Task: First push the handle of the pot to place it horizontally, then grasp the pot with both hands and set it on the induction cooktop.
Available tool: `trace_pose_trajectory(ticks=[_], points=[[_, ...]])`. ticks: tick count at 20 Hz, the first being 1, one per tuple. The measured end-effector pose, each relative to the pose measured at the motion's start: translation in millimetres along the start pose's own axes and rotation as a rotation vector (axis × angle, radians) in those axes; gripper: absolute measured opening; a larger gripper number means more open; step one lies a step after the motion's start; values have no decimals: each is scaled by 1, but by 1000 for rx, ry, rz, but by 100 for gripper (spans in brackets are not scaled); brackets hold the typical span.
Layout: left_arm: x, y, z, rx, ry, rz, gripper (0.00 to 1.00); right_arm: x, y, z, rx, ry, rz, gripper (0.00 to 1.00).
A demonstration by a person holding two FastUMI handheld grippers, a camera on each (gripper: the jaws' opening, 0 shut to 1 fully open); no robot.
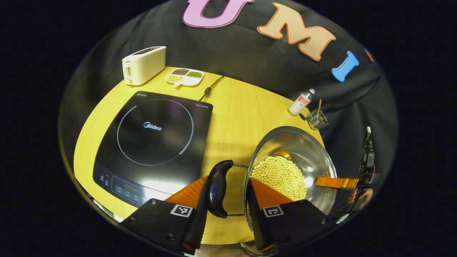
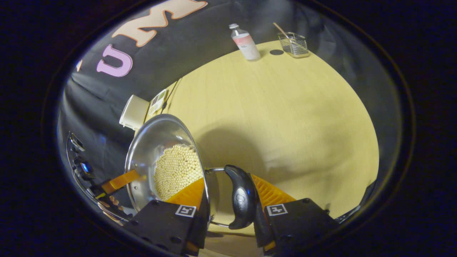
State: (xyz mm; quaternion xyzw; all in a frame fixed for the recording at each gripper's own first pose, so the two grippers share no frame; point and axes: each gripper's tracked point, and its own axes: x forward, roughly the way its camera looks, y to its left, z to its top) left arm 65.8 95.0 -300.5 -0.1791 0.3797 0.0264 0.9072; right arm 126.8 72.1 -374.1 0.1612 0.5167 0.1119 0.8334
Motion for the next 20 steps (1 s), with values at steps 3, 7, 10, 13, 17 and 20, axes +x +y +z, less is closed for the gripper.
trace_pose_trajectory(ticks=[3,7,10,13,17,20], points=[[-14,32,16,21,-10,3,57,5,37,-12,22,-5,3,57],[-29,80,37,48,-46,21,57,21,89,-27,36,1,15,57],[-35,116,52,42,-88,34,58,36,127,-32,19,-5,16,57],[-36,150,65,20,-115,42,57,49,160,-29,-6,-29,9,57],[-34,190,84,7,-164,56,55,68,203,-19,-14,-87,18,51],[-31,216,98,7,-202,69,58,84,228,-11,-15,-138,22,50]])
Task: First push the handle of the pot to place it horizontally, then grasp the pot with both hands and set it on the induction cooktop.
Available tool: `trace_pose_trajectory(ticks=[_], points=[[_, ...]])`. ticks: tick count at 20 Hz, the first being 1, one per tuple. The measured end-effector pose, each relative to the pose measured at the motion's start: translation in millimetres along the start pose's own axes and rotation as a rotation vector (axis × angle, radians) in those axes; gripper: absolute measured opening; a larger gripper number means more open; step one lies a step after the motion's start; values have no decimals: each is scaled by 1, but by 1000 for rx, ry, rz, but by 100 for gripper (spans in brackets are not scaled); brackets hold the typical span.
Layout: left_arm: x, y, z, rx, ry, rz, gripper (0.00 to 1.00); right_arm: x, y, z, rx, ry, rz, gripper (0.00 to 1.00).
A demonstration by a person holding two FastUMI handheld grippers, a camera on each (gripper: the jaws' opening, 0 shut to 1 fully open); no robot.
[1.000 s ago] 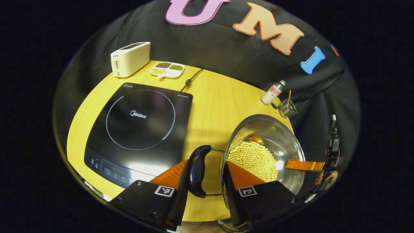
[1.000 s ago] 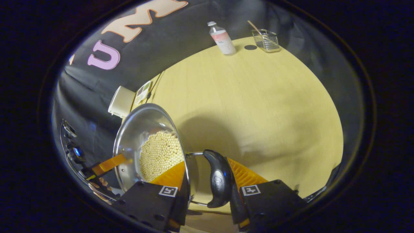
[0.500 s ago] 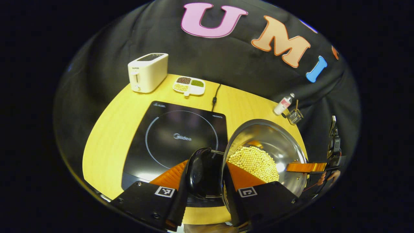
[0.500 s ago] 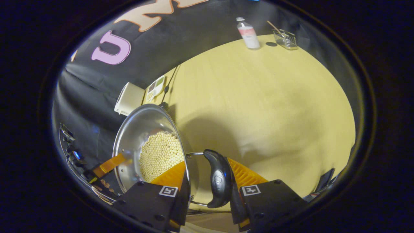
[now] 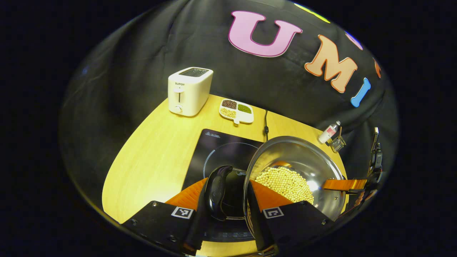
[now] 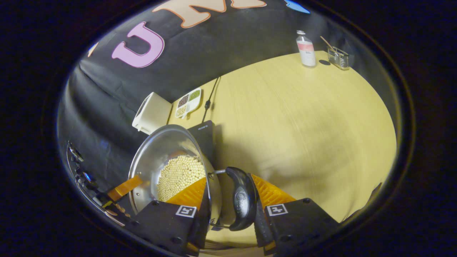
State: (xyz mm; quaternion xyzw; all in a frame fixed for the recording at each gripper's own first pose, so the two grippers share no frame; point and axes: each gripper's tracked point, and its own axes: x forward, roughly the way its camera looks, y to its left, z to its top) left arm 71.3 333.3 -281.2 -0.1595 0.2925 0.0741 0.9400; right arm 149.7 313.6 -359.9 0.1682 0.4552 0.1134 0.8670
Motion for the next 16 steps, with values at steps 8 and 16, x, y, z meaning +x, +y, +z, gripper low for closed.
trace_pose_trajectory(ticks=[8,16], points=[[29,38,5,-50,-22,23,54,41,27,-1,-48,-59,-28,57],[49,52,14,-63,-39,23,56,63,37,4,-46,-91,-37,57]])
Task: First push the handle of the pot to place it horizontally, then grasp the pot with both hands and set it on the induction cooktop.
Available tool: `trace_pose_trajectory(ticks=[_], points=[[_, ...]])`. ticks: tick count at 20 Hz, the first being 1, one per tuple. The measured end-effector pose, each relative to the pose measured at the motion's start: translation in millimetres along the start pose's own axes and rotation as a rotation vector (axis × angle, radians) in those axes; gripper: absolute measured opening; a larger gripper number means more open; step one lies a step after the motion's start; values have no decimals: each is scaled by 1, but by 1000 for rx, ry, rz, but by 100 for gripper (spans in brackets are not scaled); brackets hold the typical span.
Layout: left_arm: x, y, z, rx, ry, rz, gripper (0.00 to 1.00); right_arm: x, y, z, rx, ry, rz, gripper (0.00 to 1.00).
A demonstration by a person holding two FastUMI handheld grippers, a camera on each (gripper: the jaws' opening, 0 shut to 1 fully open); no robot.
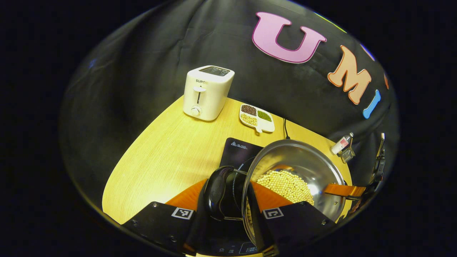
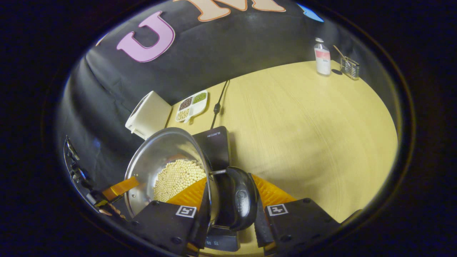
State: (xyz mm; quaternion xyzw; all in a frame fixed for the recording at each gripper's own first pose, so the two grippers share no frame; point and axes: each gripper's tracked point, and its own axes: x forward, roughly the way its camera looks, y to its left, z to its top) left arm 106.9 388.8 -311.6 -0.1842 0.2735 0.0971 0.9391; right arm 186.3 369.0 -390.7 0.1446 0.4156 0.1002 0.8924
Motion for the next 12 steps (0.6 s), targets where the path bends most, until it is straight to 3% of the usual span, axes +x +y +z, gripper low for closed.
trace_pose_trajectory(ticks=[2,3,4,12], points=[[8,2,4,5,-11,-1,58,5,2,2,4,-10,0,57],[10,2,7,12,-17,-2,56,7,2,3,5,-13,-1,51],[12,3,8,19,-20,-2,55,10,2,4,7,-15,-2,57],[23,3,11,53,-15,-11,56,19,-1,2,13,-12,-9,57]])
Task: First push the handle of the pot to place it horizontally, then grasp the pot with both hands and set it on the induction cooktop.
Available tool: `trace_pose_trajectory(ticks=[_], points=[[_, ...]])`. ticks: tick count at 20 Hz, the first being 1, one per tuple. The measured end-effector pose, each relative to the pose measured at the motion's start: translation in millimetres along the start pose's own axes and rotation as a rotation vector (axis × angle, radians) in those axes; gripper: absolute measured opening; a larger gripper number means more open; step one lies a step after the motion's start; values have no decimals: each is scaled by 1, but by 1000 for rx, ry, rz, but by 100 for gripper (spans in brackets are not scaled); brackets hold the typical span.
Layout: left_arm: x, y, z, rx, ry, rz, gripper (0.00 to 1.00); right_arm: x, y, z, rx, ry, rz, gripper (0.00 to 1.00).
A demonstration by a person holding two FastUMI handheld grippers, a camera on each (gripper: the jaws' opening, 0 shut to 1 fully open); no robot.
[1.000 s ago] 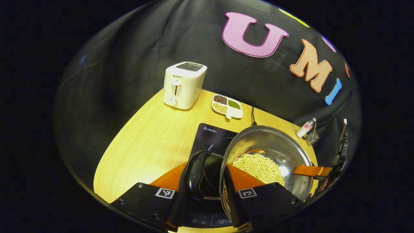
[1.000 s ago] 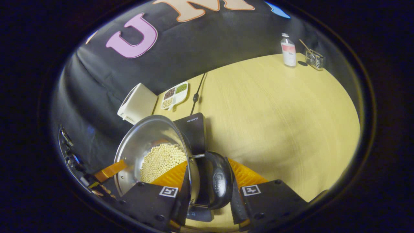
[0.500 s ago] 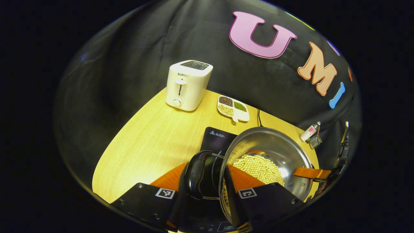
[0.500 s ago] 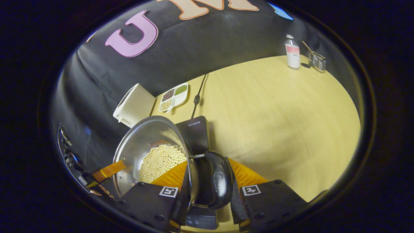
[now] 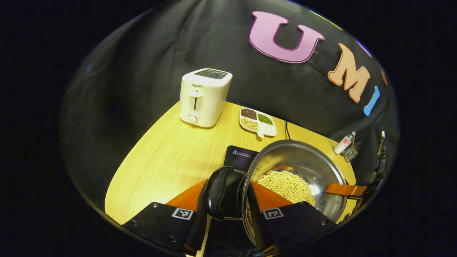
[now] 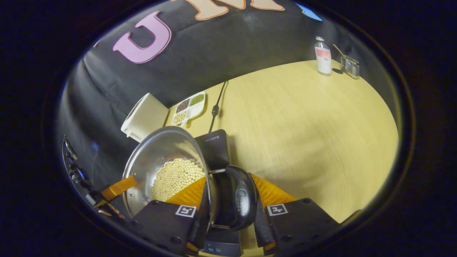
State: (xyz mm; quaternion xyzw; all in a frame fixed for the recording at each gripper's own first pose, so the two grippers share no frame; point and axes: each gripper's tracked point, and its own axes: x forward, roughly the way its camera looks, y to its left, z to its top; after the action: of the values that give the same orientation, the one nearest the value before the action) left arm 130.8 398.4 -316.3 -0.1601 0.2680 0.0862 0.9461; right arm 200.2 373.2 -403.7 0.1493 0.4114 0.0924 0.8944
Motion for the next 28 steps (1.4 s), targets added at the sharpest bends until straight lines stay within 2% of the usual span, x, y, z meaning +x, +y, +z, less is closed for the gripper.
trace_pose_trajectory(ticks=[2,3,5,6,7,8,9,10,11,12,13,14,15,17,18,19,20,21,22,23,24,25,26,27,28], points=[[1,2,0,0,2,-1,58,1,0,-4,11,10,4,57],[1,2,0,-5,0,3,60,1,-1,-7,14,19,4,51],[3,2,0,-4,2,11,62,0,1,-6,19,19,13,53],[3,2,0,-8,-2,13,64,-1,2,-5,18,15,20,50],[3,0,3,-19,-16,8,65,-1,5,-6,16,14,36,55],[2,-1,8,-26,-38,8,71,-3,7,-5,15,12,47,59],[1,1,14,-24,-64,17,69,-7,8,-1,15,-3,59,64],[-1,5,18,-11,-82,29,76,-11,7,4,14,-22,63,76],[-4,7,20,8,-89,41,88,-15,4,10,16,-45,55,89],[-7,10,23,25,-96,53,90,-19,0,17,19,-66,53,100],[-10,12,27,37,-109,63,90,-23,-3,24,22,-90,48,100],[-14,12,32,45,-127,69,89,-28,-7,31,25,-115,44,93],[-19,14,36,48,-145,84,96,-35,-11,39,28,-143,39,100],[-30,18,43,55,-179,113,96,-50,-21,52,31,-196,26,100],[-36,16,46,57,-192,118,96,-59,-25,58,32,-220,18,92],[-42,13,49,56,-206,120,96,-68,-31,63,33,-241,8,100],[-48,9,50,55,-215,117,96,-78,-36,67,34,-264,1,100],[-54,5,51,56,-222,116,96,-89,-42,72,33,-290,-8,92],[-61,0,52,57,-231,116,96,-98,-47,82,31,-315,-20,100],[-69,-6,55,57,-246,114,96,-110,-53,86,25,-339,-30,92],[-78,-13,58,58,-265,115,96,-119,-58,90,14,-359,-41,100],[-88,-19,61,61,-288,117,96,-129,-63,94,-3,-377,-48,92],[-99,-27,65,63,-312,119,96,-142,-69,95,-23,-393,-54,100],[-110,-35,67,66,-330,120,96,-152,-74,98,-40,-407,-59,92],[-120,-43,68,68,-342,126,96,-162,-75,101,-54,-419,-50,100]])
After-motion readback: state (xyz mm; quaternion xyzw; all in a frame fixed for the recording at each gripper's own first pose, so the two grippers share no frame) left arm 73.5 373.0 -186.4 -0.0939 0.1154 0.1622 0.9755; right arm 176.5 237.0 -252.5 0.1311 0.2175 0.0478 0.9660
